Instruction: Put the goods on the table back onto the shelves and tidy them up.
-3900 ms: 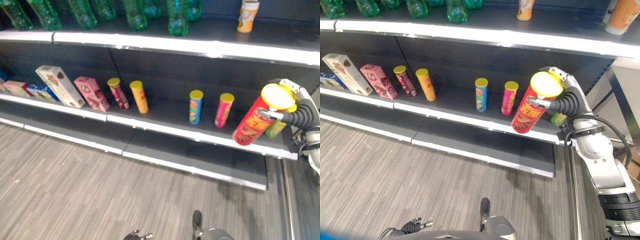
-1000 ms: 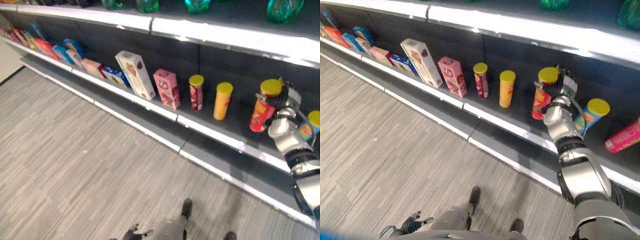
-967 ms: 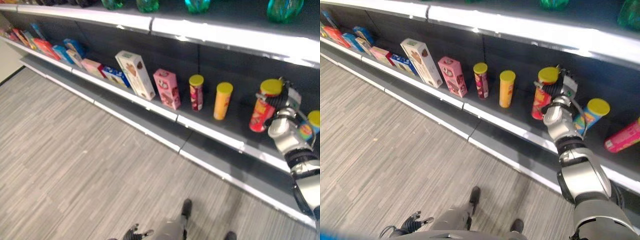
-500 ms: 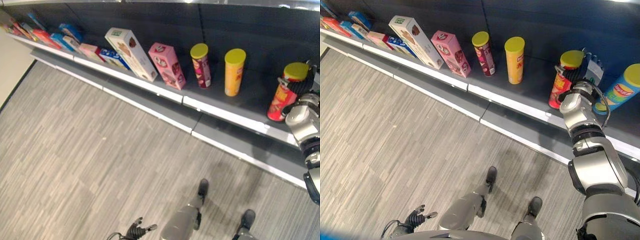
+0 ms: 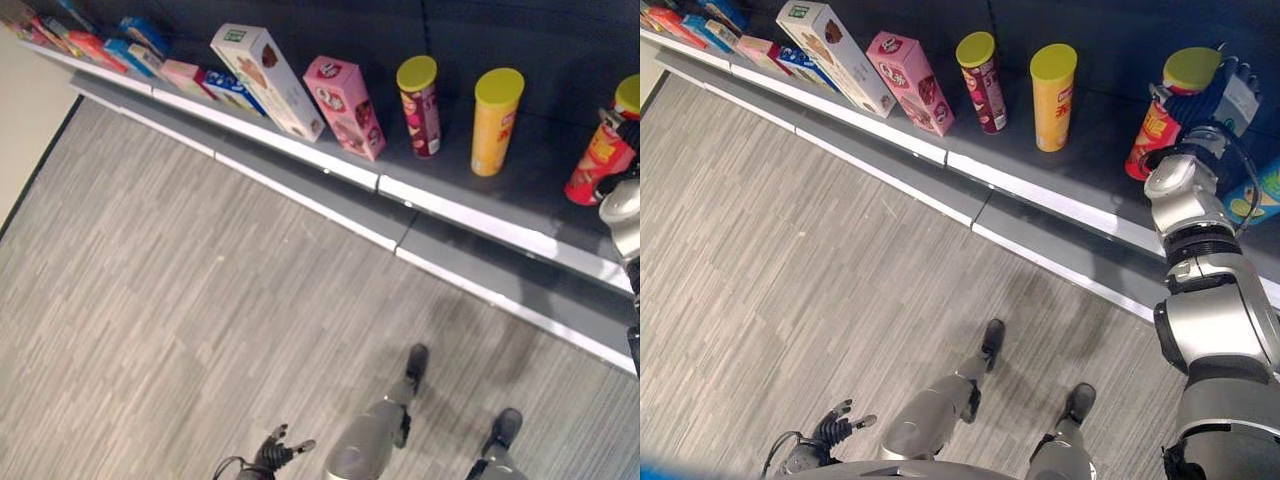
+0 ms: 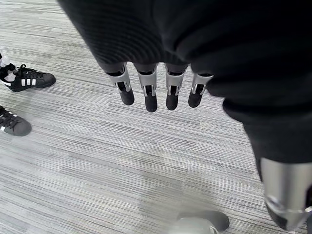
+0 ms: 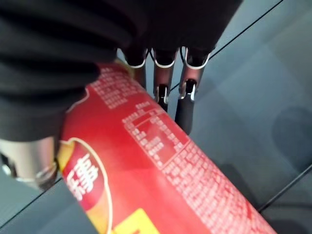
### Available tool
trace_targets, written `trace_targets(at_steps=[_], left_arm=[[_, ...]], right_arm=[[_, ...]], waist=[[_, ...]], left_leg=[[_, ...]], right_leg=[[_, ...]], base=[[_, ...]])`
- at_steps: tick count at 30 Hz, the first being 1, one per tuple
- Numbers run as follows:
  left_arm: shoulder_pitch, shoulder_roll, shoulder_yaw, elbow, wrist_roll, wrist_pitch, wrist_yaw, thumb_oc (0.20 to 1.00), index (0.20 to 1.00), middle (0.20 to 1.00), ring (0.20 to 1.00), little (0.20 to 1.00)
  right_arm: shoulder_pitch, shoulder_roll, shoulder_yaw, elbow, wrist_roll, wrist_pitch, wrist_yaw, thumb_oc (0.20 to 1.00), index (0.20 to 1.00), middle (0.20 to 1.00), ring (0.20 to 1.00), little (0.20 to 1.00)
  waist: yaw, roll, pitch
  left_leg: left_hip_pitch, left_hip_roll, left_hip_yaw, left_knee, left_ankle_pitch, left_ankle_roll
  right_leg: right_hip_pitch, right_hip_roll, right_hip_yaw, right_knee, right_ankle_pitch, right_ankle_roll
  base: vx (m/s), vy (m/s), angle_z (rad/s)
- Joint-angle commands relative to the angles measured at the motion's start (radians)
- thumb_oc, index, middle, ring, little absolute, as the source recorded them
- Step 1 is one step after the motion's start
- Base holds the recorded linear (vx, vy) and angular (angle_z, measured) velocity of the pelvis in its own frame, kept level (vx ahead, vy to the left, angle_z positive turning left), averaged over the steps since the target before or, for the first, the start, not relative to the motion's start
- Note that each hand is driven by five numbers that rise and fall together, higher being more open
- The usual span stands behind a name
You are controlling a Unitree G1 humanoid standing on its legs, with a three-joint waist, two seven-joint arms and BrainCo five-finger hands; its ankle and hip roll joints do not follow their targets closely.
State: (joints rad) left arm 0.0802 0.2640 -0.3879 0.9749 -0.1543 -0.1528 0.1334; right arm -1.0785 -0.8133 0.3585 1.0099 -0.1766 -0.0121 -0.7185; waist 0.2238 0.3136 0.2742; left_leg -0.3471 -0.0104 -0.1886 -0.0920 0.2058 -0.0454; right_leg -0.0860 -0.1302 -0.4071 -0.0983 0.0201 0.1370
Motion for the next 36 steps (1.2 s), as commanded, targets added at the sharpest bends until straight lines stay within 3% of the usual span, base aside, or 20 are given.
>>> trace_targets(at_steps=[1, 23, 24, 25, 26, 36], left_arm=[[-0.073, 0.036, -0.077, 0.003, -0.022, -0.011, 0.021, 1.000, 1.000, 1.000, 1.000, 1.000], [-0.090, 0.026, -0.084, 0.003, -0.020, -0.015, 0.040, 1.000, 1.000, 1.000, 1.000, 1.000], [-0.092, 0.025, -0.083, 0.004, -0.020, -0.016, 0.040, 1.000, 1.000, 1.000, 1.000, 1.000], [-0.093, 0.023, -0.084, 0.007, -0.020, -0.014, 0.041, 1.000, 1.000, 1.000, 1.000, 1.000], [-0.094, 0.022, -0.083, 0.009, -0.018, -0.014, 0.042, 1.000, 1.000, 1.000, 1.000, 1.000], [-0.118, 0.008, -0.088, 0.032, 0.008, -0.006, 0.051, 1.000, 1.000, 1.000, 1.000, 1.000]], right_arm=[[-0.108, -0.100, 0.060, -0.045, 0.010, -0.031, -0.059, 0.200, 0.200, 0.200, 0.200, 0.200], [-0.071, -0.049, 0.065, -0.032, -0.015, -0.015, -0.092, 0.200, 0.200, 0.200, 0.200, 0.200], [-0.069, -0.048, 0.067, -0.037, -0.024, -0.013, -0.096, 0.467, 0.467, 0.467, 0.467, 0.467], [-0.065, -0.045, 0.064, -0.045, -0.032, -0.008, -0.103, 0.856, 0.856, 0.856, 0.856, 0.856], [-0.063, -0.042, 0.061, -0.052, -0.039, -0.003, -0.107, 1.000, 1.000, 1.000, 1.000, 1.000], [-0.004, 0.007, 0.031, -0.117, -0.108, 0.045, -0.139, 1.000, 1.000, 1.000, 1.000, 1.000]], waist=[[0.026, -0.020, -0.003], [0.022, -0.010, 0.012], [0.021, -0.012, 0.011], [0.020, -0.014, 0.012], [0.019, -0.016, 0.012], [-0.004, -0.052, 0.017]], left_leg=[[0.053, -0.052, -0.026, 0.005, -0.103, -0.054], [0.041, -0.058, -0.031, 0.005, -0.103, -0.050], [0.041, -0.058, -0.030, 0.005, -0.103, -0.050], [0.042, -0.057, -0.031, 0.005, -0.103, -0.050], [0.042, -0.057, -0.030, 0.005, -0.103, -0.050], [0.051, -0.048, -0.023, 0.005, -0.108, -0.047]], right_leg=[[-0.062, -0.088, 0.157, 0.082, -0.070, 0.028], [-0.074, -0.095, 0.163, 0.091, -0.072, 0.032], [-0.074, -0.095, 0.163, 0.090, -0.072, 0.033], [-0.075, -0.094, 0.163, 0.092, -0.071, 0.032], [-0.075, -0.094, 0.164, 0.092, -0.071, 0.032], [-0.069, -0.085, 0.169, 0.095, -0.071, 0.030]], base=[[0.00, 0.000, 0.00], [0.00, 0.000, 0.00], [0.00, 0.000, 0.00], [0.00, 0.000, 0.00], [0.00, 0.000, 0.00], [-0.01, 0.001, 0.00]])
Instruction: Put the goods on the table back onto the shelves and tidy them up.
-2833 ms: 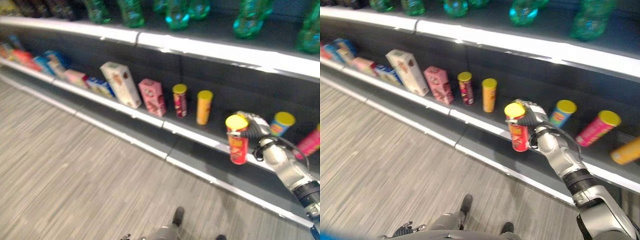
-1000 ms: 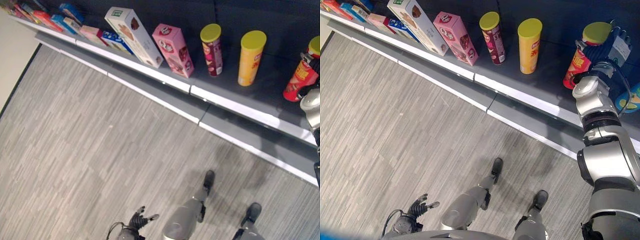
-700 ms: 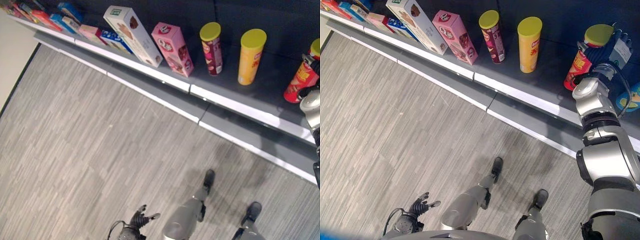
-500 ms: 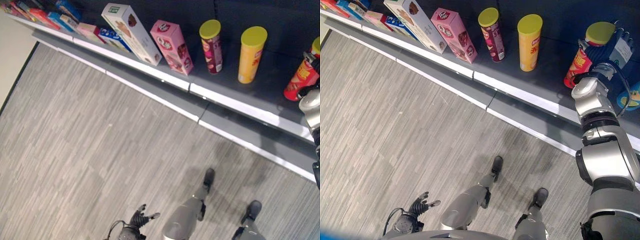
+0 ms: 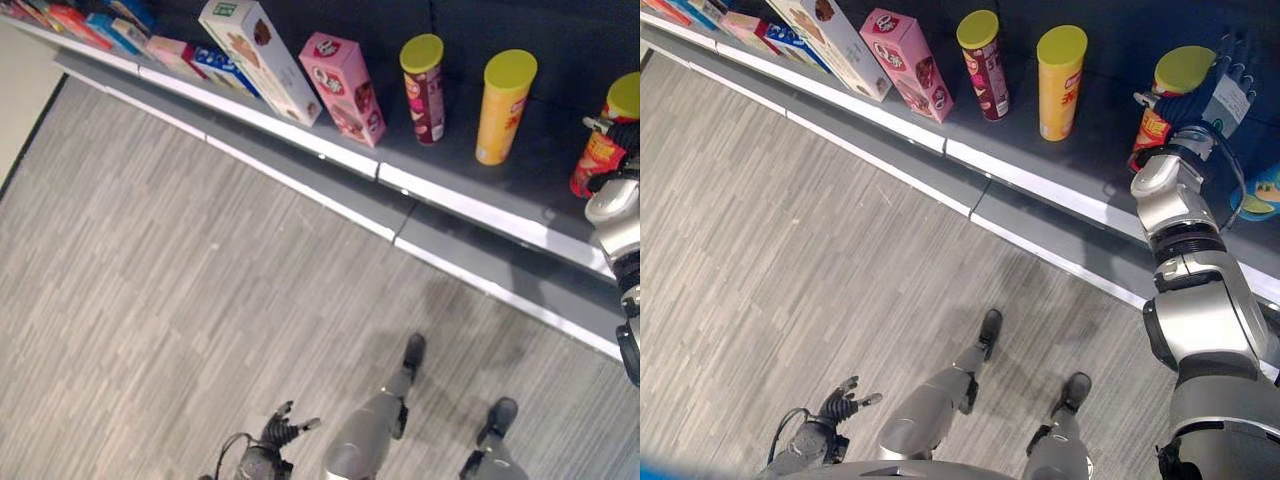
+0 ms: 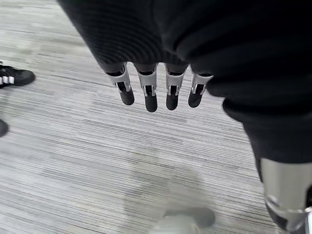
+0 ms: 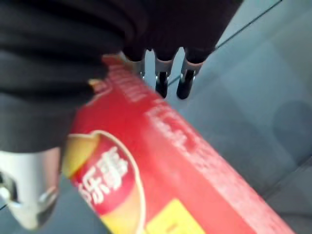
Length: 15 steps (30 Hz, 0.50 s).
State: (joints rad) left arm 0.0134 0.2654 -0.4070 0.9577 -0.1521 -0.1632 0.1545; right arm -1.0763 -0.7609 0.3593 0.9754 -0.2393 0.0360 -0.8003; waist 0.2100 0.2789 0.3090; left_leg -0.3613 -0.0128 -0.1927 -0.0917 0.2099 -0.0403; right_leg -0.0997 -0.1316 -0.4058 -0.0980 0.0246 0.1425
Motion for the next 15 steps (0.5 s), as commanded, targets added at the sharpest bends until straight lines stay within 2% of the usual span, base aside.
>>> trace_targets(at_steps=[1, 3, 9, 10, 11, 12, 15], left_arm=[[-0.051, 0.005, -0.068, 0.051, 0.007, 0.007, 0.031, 1.000, 1.000, 1.000, 1.000, 1.000], [-0.062, -0.002, -0.061, 0.064, 0.013, 0.016, 0.033, 1.000, 1.000, 1.000, 1.000, 1.000], [-0.058, -0.003, -0.047, 0.068, 0.023, 0.029, 0.026, 1.000, 1.000, 1.000, 1.000, 1.000], [-0.044, 0.002, -0.030, 0.080, 0.048, 0.038, 0.019, 1.000, 1.000, 1.000, 1.000, 1.000], [-0.044, 0.003, -0.031, 0.080, 0.048, 0.038, 0.019, 1.000, 1.000, 1.000, 1.000, 1.000], [-0.034, 0.003, -0.012, 0.096, 0.065, 0.045, 0.013, 1.000, 1.000, 1.000, 1.000, 1.000], [-0.021, 0.005, 0.009, 0.116, 0.081, 0.051, 0.008, 1.000, 1.000, 1.000, 1.000, 1.000]], right_arm=[[0.006, -0.032, 0.024, -0.089, -0.046, -0.002, -0.061, 1.000, 1.000, 1.000, 1.000, 1.000], [0.074, 0.026, -0.012, -0.112, -0.046, 0.001, -0.069, 1.000, 1.000, 1.000, 1.000, 1.000], [0.181, 0.107, -0.051, -0.149, -0.048, -0.008, -0.060, 1.000, 1.000, 1.000, 1.000, 1.000], [0.251, 0.144, -0.069, -0.181, -0.065, -0.013, -0.045, 1.000, 1.000, 1.000, 1.000, 1.000], [0.252, 0.144, -0.069, -0.181, -0.066, -0.012, -0.045, 1.000, 1.000, 1.000, 1.000, 1.000], [0.300, 0.152, -0.087, -0.221, -0.081, -0.020, -0.039, 1.000, 1.000, 1.000, 1.000, 1.000], [0.362, 0.152, -0.113, -0.284, -0.115, -0.020, -0.033, 1.000, 1.000, 1.000, 1.000, 1.000]], waist=[[0.008, -0.023, -0.019], [-0.005, -0.056, -0.031], [-0.021, -0.098, -0.048], [-0.030, -0.121, -0.063], [-0.030, -0.121, -0.063], [-0.040, -0.137, -0.078], [-0.048, -0.157, -0.093]], left_leg=[[0.068, -0.043, -0.017, 0.004, -0.114, -0.052], [0.082, -0.033, -0.004, 0.007, -0.122, -0.049], [0.117, -0.017, 0.011, 0.013, -0.141, -0.044], [0.140, -0.010, 0.022, 0.016, -0.154, -0.041], [0.140, -0.010, 0.022, 0.016, -0.154, -0.041], [0.160, -0.004, 0.032, 0.017, -0.164, -0.040], [0.181, 0.004, 0.043, 0.017, -0.174, -0.038]], right_leg=[[-0.053, -0.082, 0.169, 0.094, -0.075, 0.024], [-0.040, -0.075, 0.174, 0.087, -0.071, 0.022], [-0.003, -0.066, 0.178, 0.076, -0.070, 0.016], [0.022, -0.062, 0.180, 0.066, -0.069, 0.015], [0.022, -0.062, 0.180, 0.066, -0.069, 0.015], [0.037, -0.060, 0.179, 0.063, -0.068, 0.014], [0.056, -0.057, 0.180, 0.055, -0.067, 0.014]], base=[[-0.04, -0.010, 0.01], [-0.05, -0.017, 0.00], [-0.01, -0.007, -0.06], [0.00, -0.007, -0.07], [0.00, 0.000, 0.00], [0.00, 0.000, 0.00], [0.03, -0.002, -0.06]])
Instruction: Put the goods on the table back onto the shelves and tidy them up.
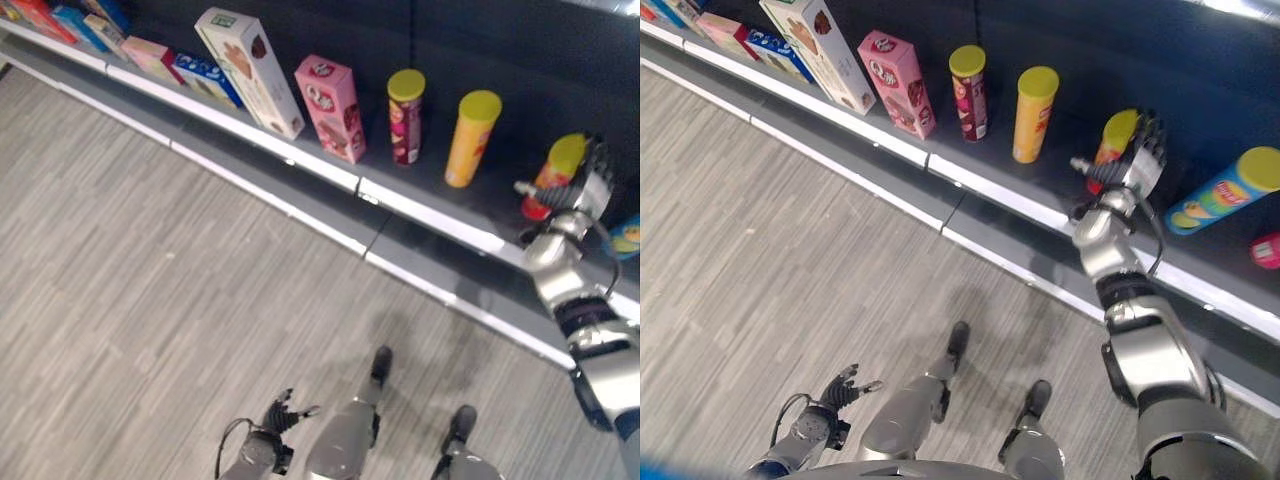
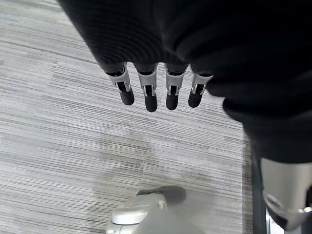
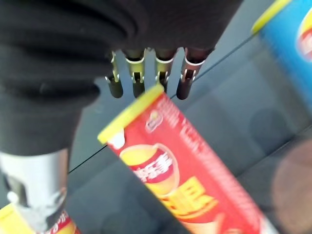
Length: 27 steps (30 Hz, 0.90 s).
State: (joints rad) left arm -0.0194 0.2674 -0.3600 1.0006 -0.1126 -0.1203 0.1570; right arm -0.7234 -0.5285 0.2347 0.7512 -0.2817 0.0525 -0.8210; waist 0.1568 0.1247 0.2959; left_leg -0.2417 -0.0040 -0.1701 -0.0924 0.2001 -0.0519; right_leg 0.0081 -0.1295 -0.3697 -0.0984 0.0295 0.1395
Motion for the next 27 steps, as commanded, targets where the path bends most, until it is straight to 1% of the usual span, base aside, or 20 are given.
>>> trace_targets(at_steps=[1, 2, 5, 7, 10, 12, 14, 15, 18, 19, 20, 22, 23, 25, 26, 27], left_arm=[[0.018, 0.003, -0.023, 0.087, 0.055, 0.014, 0.004, 1.000, 1.000, 1.000, 1.000, 1.000], [0.025, 0.008, -0.003, 0.103, 0.066, 0.019, 0.002, 1.000, 1.000, 1.000, 1.000, 1.000], [0.031, 0.018, 0.015, 0.120, 0.072, 0.013, 0.007, 1.000, 1.000, 1.000, 1.000, 1.000], [0.030, 0.022, 0.015, 0.122, 0.073, 0.011, 0.010, 1.000, 1.000, 1.000, 1.000, 1.000], [0.037, 0.027, 0.008, 0.109, 0.053, 0.003, 0.012, 1.000, 1.000, 1.000, 1.000, 1.000], [0.042, 0.023, 0.014, 0.112, 0.049, 0.006, 0.012, 1.000, 1.000, 1.000, 1.000, 1.000], [0.046, 0.023, 0.034, 0.128, 0.059, 0.016, 0.009, 1.000, 1.000, 1.000, 1.000, 1.000], [0.046, 0.023, 0.033, 0.129, 0.060, 0.015, 0.009, 1.000, 1.000, 1.000, 1.000, 1.000], [0.060, 0.020, 0.072, 0.157, 0.091, 0.034, 0.001, 1.000, 1.000, 1.000, 1.000, 1.000], [0.067, 0.022, 0.083, 0.165, 0.107, 0.037, -0.001, 1.000, 1.000, 1.000, 1.000, 1.000], [0.073, 0.023, 0.115, 0.173, 0.122, 0.043, -0.007, 1.000, 1.000, 1.000, 1.000, 1.000], [0.081, 0.033, 0.144, 0.169, 0.139, 0.046, -0.026, 1.000, 1.000, 1.000, 1.000, 1.000], [0.082, 0.034, 0.142, 0.168, 0.140, 0.046, -0.026, 1.000, 1.000, 1.000, 1.000, 1.000], [0.082, 0.039, 0.172, 0.171, 0.140, 0.046, -0.043, 1.000, 1.000, 1.000, 1.000, 1.000], [0.081, 0.044, 0.196, 0.168, 0.146, 0.045, -0.070, 1.000, 1.000, 1.000, 1.000, 1.000], [0.081, 0.046, 0.201, 0.167, 0.144, 0.041, -0.081, 1.000, 1.000, 1.000, 1.000, 1.000]], right_arm=[[0.032, -0.079, 0.008, -0.086, -0.090, -0.038, -0.005, 1.000, 1.000, 1.000, 1.000, 1.000], [0.066, -0.071, -0.003, -0.127, -0.109, -0.048, 0.013, 1.000, 1.000, 1.000, 1.000, 1.000], [0.022, -0.075, 0.009, -0.077, -0.081, -0.064, 0.029, 1.000, 1.000, 1.000, 1.000, 1.000], [0.003, -0.078, 0.021, -0.050, -0.068, -0.067, 0.035, 1.000, 1.000, 1.000, 1.000, 1.000], [-0.041, -0.122, 0.052, 0.001, -0.042, -0.068, 0.053, 1.000, 1.000, 1.000, 1.000, 1.000], [-0.033, -0.129, 0.045, -0.024, -0.027, -0.075, 0.061, 1.000, 1.000, 1.000, 1.000, 1.000], [0.006, -0.129, 0.037, -0.103, -0.023, -0.087, 0.094, 1.000, 1.000, 1.000, 1.000, 1.000], [0.009, -0.129, 0.035, -0.107, -0.024, -0.086, 0.096, 1.000, 1.000, 1.000, 1.000, 1.000], [0.126, -0.133, 0.003, -0.290, -0.003, -0.121, 0.191, 1.000, 1.000, 1.000, 1.000, 1.000], [0.180, -0.142, -0.017, -0.370, 0.014, -0.141, 0.240, 1.000, 1.000, 1.000, 1.000, 1.000], [0.270, -0.155, -0.045, -0.500, 0.055, -0.188, 0.314, 1.000, 1.000, 1.000, 1.000, 1.000], [0.378, -0.174, -0.078, -0.630, 0.179, -0.250, 0.438, 1.000, 1.000, 1.000, 1.000, 1.000], [0.384, -0.174, -0.083, -0.635, 0.180, -0.248, 0.441, 1.000, 1.000, 1.000, 1.000, 1.000], [0.477, -0.171, -0.105, -0.698, 0.328, -0.297, 0.565, 1.000, 1.000, 1.000, 1.000, 1.000], [0.577, -0.183, -0.119, -0.759, 0.498, -0.323, 0.724, 1.000, 1.000, 1.000, 1.000, 1.000], [0.617, -0.187, -0.123, -0.775, 0.588, -0.324, 0.798, 1.000, 1.000, 1.000, 1.000, 1.000]], waist=[[-0.002, -0.013, -0.087], [-0.007, -0.030, -0.093], [-0.007, -0.044, -0.090], [-0.002, -0.046, -0.090], [-0.007, -0.047, -0.086], [-0.017, -0.048, -0.086], [-0.030, -0.055, -0.092], [-0.030, -0.055, -0.092], [-0.054, -0.074, -0.105], [-0.063, -0.082, -0.110], [-0.083, -0.096, -0.116], [-0.098, -0.110, -0.125], [-0.096, -0.111, -0.126], [-0.112, -0.125, -0.134], [-0.133, -0.136, -0.143], [-0.141, -0.140, -0.148]], left_leg=[[0.071, 0.000, 0.028, 0.018, -0.170, -0.026], [0.081, 0.006, 0.045, 0.022, -0.179, -0.025], [0.080, 0.013, 0.076, 0.024, -0.177, -0.025], [0.082, 0.016, 0.084, 0.021, -0.175, -0.025], [0.084, 0.019, 0.088, 0.017, -0.166, -0.032], [0.092, 0.022, 0.088, 0.016, -0.167, -0.032], [0.102, 0.024, 0.091, 0.015, -0.172, -0.030], [0.103, 0.024, 0.090, 0.015, -0.172, -0.030], [0.124, 0.028, 0.097, 0.013, -0.186, -0.026], [0.134, 0.030, 0.102, 0.013, -0.191, -0.025], [0.151, 0.033, 0.115, 0.012, -0.201, -0.022], [0.165, 0.038, 0.127, 0.012, -0.208, -0.022], [0.166, 0.038, 0.127, 0.012, -0.208, -0.022], [0.181, 0.040, 0.143, 0.013, -0.215, -0.020], [0.195, 0.044, 0.161, 0.013, -0.220, -0.022], [0.202, 0.045, 0.168, 0.013, -0.223, -0.022]], right_leg=[[-0.048, -0.057, 0.148, 0.054, -0.071, 0.016], [-0.051, -0.052, 0.163, 0.049, -0.066, 0.017], [-0.074, -0.049, 0.185, 0.043, -0.047, 0.020], [-0.079, -0.047, 0.193, 0.037, -0.041, 0.020], [-0.077, -0.044, 0.200, 0.031, -0.039, 0.019], [-0.070, -0.043, 0.202, 0.036, -0.045, 0.017], [-0.060, -0.041, 0.201, 0.039, -0.050, 0.016], [-0.059, -0.041, 0.201, 0.039, -0.050, 0.016], [-0.046, -0.040, 0.202, 0.046, -0.055, 0.016], [-0.042, -0.040, 0.205, 0.049, -0.056, 0.016], [-0.038, -0.039, 0.208, 0.053, -0.058, 0.018], [-0.032, -0.037, 0.214, 0.053, -0.060, 0.021], [-0.031, -0.037, 0.214, 0.053, -0.060, 0.021], [-0.026, -0.037, 0.222, 0.054, -0.060, 0.023], [-0.022, -0.038, 0.232, 0.056, -0.060, 0.027], [-0.020, -0.038, 0.238, 0.056, -0.060, 0.028]], base=[[0.03, -0.020, -0.06], [-0.02, -0.010, -0.09], [-0.06, 0.004, -0.46], [-0.01, 0.000, -0.54], [0.00, -0.003, -0.29], [0.03, 0.008, -0.02], [0.02, 0.002, 0.01], [0.04, -0.001, 0.01], [0.06, 0.000, 0.03], [0.07, 0.019, 0.08], [0.07, 0.020, 0.06], [0.05, 0.009, -0.05], [0.04, 0.006, -0.13], [0.06, 0.028, -0.20], [0.08, 0.049, -0.22], [0.06, 0.043, -0.20]])
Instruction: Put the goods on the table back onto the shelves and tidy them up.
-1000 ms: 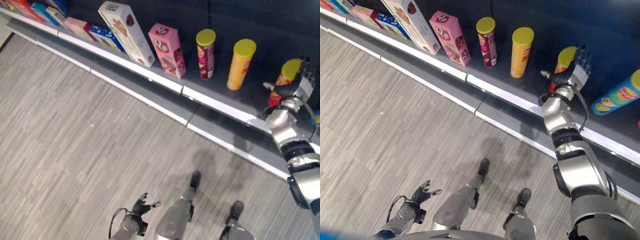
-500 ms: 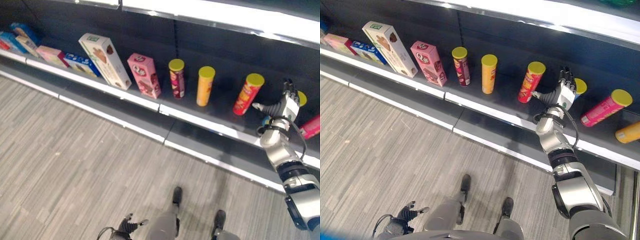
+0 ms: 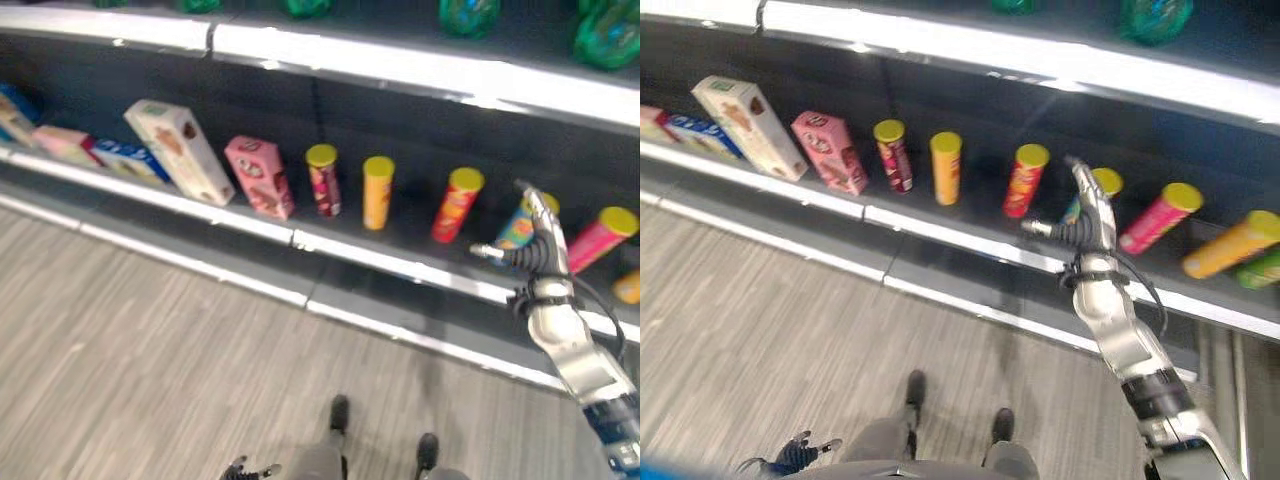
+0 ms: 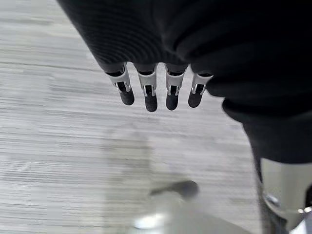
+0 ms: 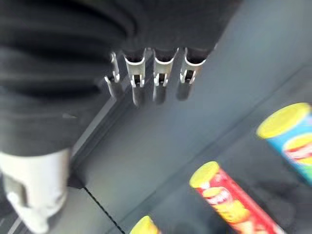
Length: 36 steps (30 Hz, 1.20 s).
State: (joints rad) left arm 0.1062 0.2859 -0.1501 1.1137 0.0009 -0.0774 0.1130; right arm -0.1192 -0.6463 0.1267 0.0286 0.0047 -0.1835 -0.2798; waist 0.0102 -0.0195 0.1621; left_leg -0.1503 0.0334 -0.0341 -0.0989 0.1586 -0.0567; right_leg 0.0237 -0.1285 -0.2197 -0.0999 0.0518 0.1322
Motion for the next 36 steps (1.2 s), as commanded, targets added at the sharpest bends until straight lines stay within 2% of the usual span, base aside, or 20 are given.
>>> trace_targets(at_steps=[1, 5, 6, 9, 10, 11, 12, 14, 16, 17, 19, 21, 22, 23, 27, 30, 32, 33, 34, 36], left_arm=[[-0.044, 0.028, -0.009, 0.054, 0.030, -0.002, -0.037, 1.000, 1.000, 1.000, 1.000, 1.000], [-0.039, 0.033, 0.001, 0.045, 0.038, -0.016, -0.100, 1.000, 1.000, 1.000, 1.000, 1.000], [-0.038, 0.036, -0.006, 0.046, 0.048, -0.025, -0.133, 1.000, 1.000, 1.000, 1.000, 1.000], [-0.037, 0.039, -0.012, 0.040, 0.062, -0.031, -0.156, 1.000, 1.000, 1.000, 1.000, 1.000], [-0.040, 0.041, -0.024, 0.035, 0.057, -0.037, -0.175, 1.000, 1.000, 1.000, 1.000, 1.000], [-0.046, 0.042, -0.029, 0.033, 0.056, -0.038, -0.182, 1.000, 1.000, 1.000, 1.000, 1.000], [-0.058, 0.044, -0.045, 0.022, 0.041, -0.039, -0.186, 1.000, 1.000, 1.000, 1.000, 1.000], [-0.072, 0.045, -0.062, 0.018, 0.028, -0.038, -0.178, 1.000, 1.000, 1.000, 1.000, 1.000], [-0.073, 0.046, -0.062, 0.018, 0.027, -0.038, -0.178, 1.000, 1.000, 1.000, 1.000, 1.000], [-0.091, 0.045, -0.076, 0.015, 0.013, -0.034, -0.155, 1.000, 1.000, 1.000, 1.000, 1.000], [-0.125, 0.052, -0.063, 0.026, -0.019, -0.024, -0.115, 1.000, 1.000, 1.000, 1.000, 1.000], [-0.140, 0.063, -0.057, 0.032, -0.032, -0.020, -0.099, 1.000, 1.000, 1.000, 1.000, 1.000], [-0.140, 0.063, -0.057, 0.032, -0.032, -0.020, -0.099, 1.000, 1.000, 1.000, 1.000, 1.000], [-0.138, 0.072, -0.050, 0.035, -0.027, -0.016, -0.095, 1.000, 1.000, 1.000, 1.000, 1.000], [-0.127, 0.082, -0.036, 0.047, -0.020, -0.009, -0.094, 1.000, 1.000, 1.000, 1.000, 1.000], [-0.128, 0.093, -0.019, 0.058, -0.038, -0.002, -0.084, 1.000, 1.000, 1.000, 1.000, 1.000], [-0.128, 0.100, -0.011, 0.055, -0.048, -0.001, -0.074, 1.000, 1.000, 1.000, 1.000, 1.000], [-0.128, 0.100, -0.011, 0.055, -0.048, -0.001, -0.074, 1.000, 1.000, 1.000, 1.000, 1.000], [-0.132, 0.106, -0.004, 0.057, -0.055, -0.005, -0.071, 1.000, 1.000, 1.000, 1.000, 1.000], [-0.129, 0.108, 0.003, 0.058, -0.057, -0.010, -0.071, 1.000, 1.000, 1.000, 1.000, 1.000]], right_arm=[[0.015, -0.070, -0.017, -0.053, 0.303, -0.088, 0.258, 1.000, 1.000, 1.000, 1.000, 1.000], [0.166, -0.130, 0.001, -0.101, 0.586, -0.026, 0.554, 1.000, 1.000, 1.000, 1.000, 1.000], [0.210, -0.161, 0.041, -0.063, 0.673, 0.044, 0.672, 1.000, 1.000, 1.000, 1.000, 1.000], [0.255, -0.194, 0.075, -0.036, 0.678, 0.081, 0.744, 1.000, 1.000, 1.000, 1.000, 1.000], [0.285, -0.200, 0.116, 0.058, 0.634, 0.106, 0.771, 1.000, 1.000, 1.000, 1.000, 1.000], [0.282, -0.196, 0.139, 0.108, 0.579, 0.102, 0.767, 1.000, 1.000, 1.000, 1.000, 1.000], [0.276, -0.149, 0.186, 0.301, 0.401, 0.096, 0.712, 1.000, 1.000, 1.000, 1.000, 1.000], [0.259, -0.074, 0.198, 0.481, 0.254, 0.088, 0.624, 1.000, 1.000, 1.000, 1.000, 1.000], [0.256, -0.072, 0.200, 0.485, 0.253, 0.085, 0.623, 1.000, 1.000, 1.000, 1.000, 1.000], [0.227, 0.083, 0.172, 0.701, 0.134, 0.082, 0.484, 1.000, 1.000, 1.000, 1.000, 1.000], [0.184, 0.223, 0.096, 0.877, 0.120, 0.097, 0.366, 1.000, 1.000, 1.000, 1.000, 1.000], [0.166, 0.268, 0.075, 0.923, 0.148, 0.098, 0.335, 1.000, 1.000, 1.000, 1.000, 1.000], [0.165, 0.268, 0.074, 0.923, 0.148, 0.098, 0.335, 1.000, 1.000, 1.000, 1.000, 1.000], [0.176, 0.296, 0.056, 0.927, 0.170, 0.097, 0.318, 1.000, 1.000, 1.000, 1.000, 1.000], [0.195, 0.307, 0.035, 0.921, 0.192, 0.100, 0.313, 1.000, 1.000, 1.000, 1.000, 1.000], [0.185, 0.292, 0.022, 0.894, 0.174, 0.101, 0.293, 1.000, 1.000, 1.000, 1.000, 1.000], [0.177, 0.277, 0.023, 0.883, 0.159, 0.104, 0.285, 1.000, 1.000, 1.000, 1.000, 1.000], [0.177, 0.278, 0.022, 0.883, 0.159, 0.104, 0.284, 1.000, 1.000, 1.000, 1.000, 1.000], [0.173, 0.261, 0.022, 0.884, 0.141, 0.106, 0.275, 1.000, 1.000, 1.000, 1.000, 1.000], [0.172, 0.254, 0.025, 0.902, 0.123, 0.112, 0.269, 1.000, 1.000, 1.000, 1.000, 1.000]], waist=[[0.007, 0.005, -0.015], [-0.031, -0.010, -0.034], [-0.049, -0.017, -0.044], [-0.060, -0.019, -0.049], [-0.073, -0.021, -0.052], [-0.079, -0.022, -0.053], [-0.088, -0.021, -0.048], [-0.094, -0.021, -0.050], [-0.094, -0.022, -0.049], [-0.099, -0.020, -0.045], [-0.108, -0.018, -0.023], [-0.112, -0.019, 0.009], [-0.111, -0.019, 0.010], [-0.115, -0.018, 0.029], [-0.123, -0.022, 0.036], [-0.101, -0.045, 0.018], [-0.079, -0.060, 0.003], [-0.079, -0.060, 0.004], [-0.064, -0.081, -0.015], [-0.054, -0.094, -0.032]], left_leg=[[0.112, 0.008, 0.033, 0.019, -0.182, -0.017], [0.139, 0.011, 0.075, 0.019, -0.196, -0.016], [0.154, 0.010, 0.102, 0.019, -0.204, -0.014], [0.165, 0.008, 0.123, 0.020, -0.211, -0.010], [0.173, 0.004, 0.143, 0.019, -0.214, -0.006], [0.177, 0.001, 0.152, 0.018, -0.217, -0.002], [0.184, -0.007, 0.167, 0.020, -0.224, 0.006], [0.182, -0.016, 0.168, 0.020, -0.224, 0.014], [0.182, -0.016, 0.168, 0.020, -0.224, 0.014], [0.182, -0.026, 0.165, 0.019, -0.228, 0.023], [0.176, -0.033, 0.177, 0.018, -0.227, 0.036], [0.177, -0.028, 0.194, 0.018, -0.227, 0.042], [0.178, -0.028, 0.195, 0.018, -0.227, 0.042], [0.187, -0.012, 0.220, 0.019, -0.226, 0.039], [0.189, 0.029, 0.249, 0.038, -0.223, 0.030], [0.168, 0.103, 0.296, 0.091, -0.232, -0.002], [0.178, 0.143, 0.324, 0.111, -0.244, -0.029], [0.178, 0.145, 0.323, 0.113, -0.246, -0.030], [0.187, 0.179, 0.356, 0.119, -0.239, -0.064], [0.196, 0.222, 0.386, 0.120, -0.221, -0.097]], right_leg=[[-0.036, -0.039, 0.089, 0.058, -0.083, 0.035], [-0.041, -0.041, 0.123, 0.059, -0.076, 0.045], [-0.048, -0.043, 0.150, 0.061, -0.067, 0.050], [-0.055, -0.047, 0.173, 0.065, -0.060, 0.057], [-0.065, -0.052, 0.194, 0.071, -0.049, 0.065], [-0.073, -0.054, 0.206, 0.073, -0.041, 0.069], [-0.081, -0.060, 0.224, 0.080, -0.032, 0.076], [-0.090, -0.064, 0.233, 0.085, -0.024, 0.079], [-0.089, -0.064, 0.233, 0.085, -0.024, 0.079], [-0.094, -0.071, 0.237, 0.089, -0.018, 0.083], [-0.131, -0.064, 0.249, 0.127, -0.013, 0.087], [-0.173, -0.051, 0.246, 0.193, -0.014, 0.086], [-0.174, -0.051, 0.247, 0.195, -0.015, 0.086], [-0.183, -0.066, 0.198, 0.230, -0.014, 0.087], [-0.183, -0.114, 0.189, 0.245, 0.026, 0.075], [-0.167, -0.256, 0.078, 0.203, 0.130, 0.077], [-0.151, -0.306, -0.003, 0.190, 0.165, 0.102], [-0.147, -0.305, -0.005, 0.188, 0.166, 0.103], [-0.122, -0.300, -0.055, 0.158, 0.150, 0.116], [-0.105, -0.268, -0.079, 0.134, 0.102, 0.122]], base=[[0.04, 0.033, -0.15], [0.04, 0.064, -0.34], [0.06, 0.094, -0.36], [0.02, 0.076, -0.48], [0.01, 0.121, -0.49], [-0.02, 0.155, -0.59], [-0.02, 0.116, -0.53], [-0.01, 0.080, -0.49], [-0.01, 0.030, -0.26], [-0.04, 0.055, -0.11], [-0.08, 0.052, -0.03], [-0.11, 0.002, -0.16], [-0.12, -0.053, -0.35], [-0.03, -0.084, -0.39], [-0.03, -0.175, -0.41], [-0.02, -0.385, -0.49], [0.04, -0.330, -0.53], [0.02, -0.423, -0.68], [0.02, -0.435, -0.83], [0.02, -0.650, -0.82]])
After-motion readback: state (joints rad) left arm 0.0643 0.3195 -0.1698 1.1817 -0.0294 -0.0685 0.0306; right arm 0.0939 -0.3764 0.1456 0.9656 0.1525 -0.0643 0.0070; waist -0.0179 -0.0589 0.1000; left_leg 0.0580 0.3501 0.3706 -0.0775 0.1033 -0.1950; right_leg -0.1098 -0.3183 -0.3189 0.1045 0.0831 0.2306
